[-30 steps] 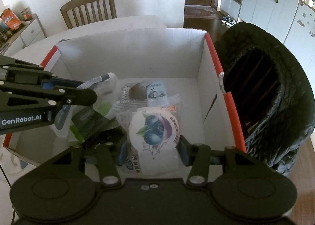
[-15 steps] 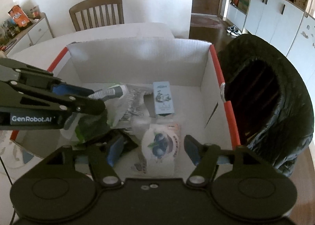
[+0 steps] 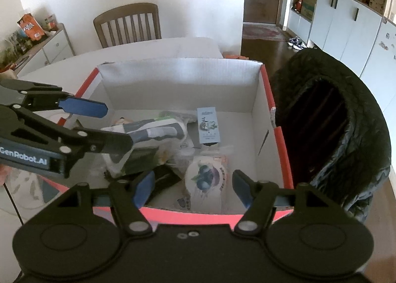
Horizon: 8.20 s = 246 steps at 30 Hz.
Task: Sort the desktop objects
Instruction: 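Open both grippers to drop the bag and blueberry packet in the box, then withdraw both tools from the shoebox back over the table, then grasp the silver foil ZHOUSHI packet with the left gripper while the right grasps the blue bar, then carry the foil packet and blue bar into the red shoebox with both tools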
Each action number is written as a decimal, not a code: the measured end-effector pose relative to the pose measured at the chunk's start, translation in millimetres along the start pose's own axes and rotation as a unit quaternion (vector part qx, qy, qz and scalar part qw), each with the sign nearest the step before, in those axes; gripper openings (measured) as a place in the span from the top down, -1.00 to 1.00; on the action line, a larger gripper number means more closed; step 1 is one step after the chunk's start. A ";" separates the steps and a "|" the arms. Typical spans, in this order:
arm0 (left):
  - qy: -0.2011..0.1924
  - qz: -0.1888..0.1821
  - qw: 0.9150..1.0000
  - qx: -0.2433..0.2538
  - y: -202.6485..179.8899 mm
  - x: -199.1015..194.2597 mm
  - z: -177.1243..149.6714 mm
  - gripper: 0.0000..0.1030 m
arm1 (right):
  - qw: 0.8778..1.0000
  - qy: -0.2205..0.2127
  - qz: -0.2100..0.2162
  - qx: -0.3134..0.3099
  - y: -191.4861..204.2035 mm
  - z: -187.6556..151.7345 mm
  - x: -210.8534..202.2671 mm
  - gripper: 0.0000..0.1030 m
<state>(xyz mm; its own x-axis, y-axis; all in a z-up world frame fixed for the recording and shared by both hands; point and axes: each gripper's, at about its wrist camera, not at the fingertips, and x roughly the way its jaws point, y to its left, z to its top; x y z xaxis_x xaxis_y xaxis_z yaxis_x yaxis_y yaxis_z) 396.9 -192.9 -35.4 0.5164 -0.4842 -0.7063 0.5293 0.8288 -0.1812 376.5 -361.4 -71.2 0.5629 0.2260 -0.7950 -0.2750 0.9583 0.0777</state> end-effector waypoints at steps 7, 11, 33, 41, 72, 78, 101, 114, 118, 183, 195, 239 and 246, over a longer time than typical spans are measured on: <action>-0.017 -0.008 1.000 -0.010 3.1 -21.5 -7.2 -0.38 | 1.000 -0.011 0.007 0.003 7.4 -1.3 -13.9 -0.42; -0.028 -0.019 0.999 -0.020 8.0 -35.8 -13.5 -0.38 | 1.000 -0.027 0.010 0.007 14.2 -2.9 -23.6 -0.47; -0.090 -0.031 0.994 -0.059 39.8 -115.6 -61.2 -0.38 | 0.998 -0.051 0.017 0.014 87.0 -2.0 -47.6 -0.55; -0.094 -0.007 0.992 -0.082 65.8 -140.9 -90.1 -0.38 | 0.998 -0.058 0.028 0.000 128.6 2.7 -44.3 -0.59; -0.119 0.100 0.982 -0.103 150.1 -228.2 -187.7 -0.99 | 0.995 -0.067 0.064 -0.035 268.6 16.2 5.6 -0.76; -0.104 0.131 0.978 -0.127 171.0 -233.8 -208.6 -0.99 | 0.995 -0.059 0.066 -0.056 290.4 17.0 19.9 -0.76; -0.029 0.200 0.965 -0.165 214.2 -208.1 -252.2 -0.99 | 0.989 -0.007 0.076 -0.126 331.2 25.6 100.7 -0.74; -0.008 0.198 0.965 -0.170 221.7 -193.9 -259.5 -0.99 | 0.976 0.007 0.093 -0.198 350.2 27.9 138.3 -0.63; -0.007 0.196 0.965 -0.173 222.9 -191.0 -261.7 -0.99 | 0.974 0.013 0.090 -0.208 351.5 29.2 147.5 -0.61; -0.007 0.147 0.974 -0.170 181.5 -202.4 -244.0 0.02 | 0.996 -0.006 0.063 -0.063 294.2 -22.5 41.4 0.30; -0.034 0.102 0.984 -0.142 136.2 -203.7 -199.4 0.02 | 0.997 -0.024 0.062 -0.032 261.1 -31.2 -0.8 0.30; -0.052 0.041 0.997 -0.036 -1.7 -84.3 -41.5 0.02 | 0.997 -0.075 0.011 0.029 56.6 -11.6 -56.8 0.30; -0.043 0.049 0.998 -0.022 -9.7 -58.9 -16.1 0.02 | 0.997 -0.070 0.000 0.034 29.4 -3.7 -46.1 0.30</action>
<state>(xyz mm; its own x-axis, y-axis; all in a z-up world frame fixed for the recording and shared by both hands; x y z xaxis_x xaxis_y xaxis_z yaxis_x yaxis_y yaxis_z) 350.6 -167.9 -3.0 0.6215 -0.4203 -0.6611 0.4436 0.8844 -0.1452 339.5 -344.3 -34.5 0.6678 0.2427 -0.7036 -0.2232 0.9671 0.1217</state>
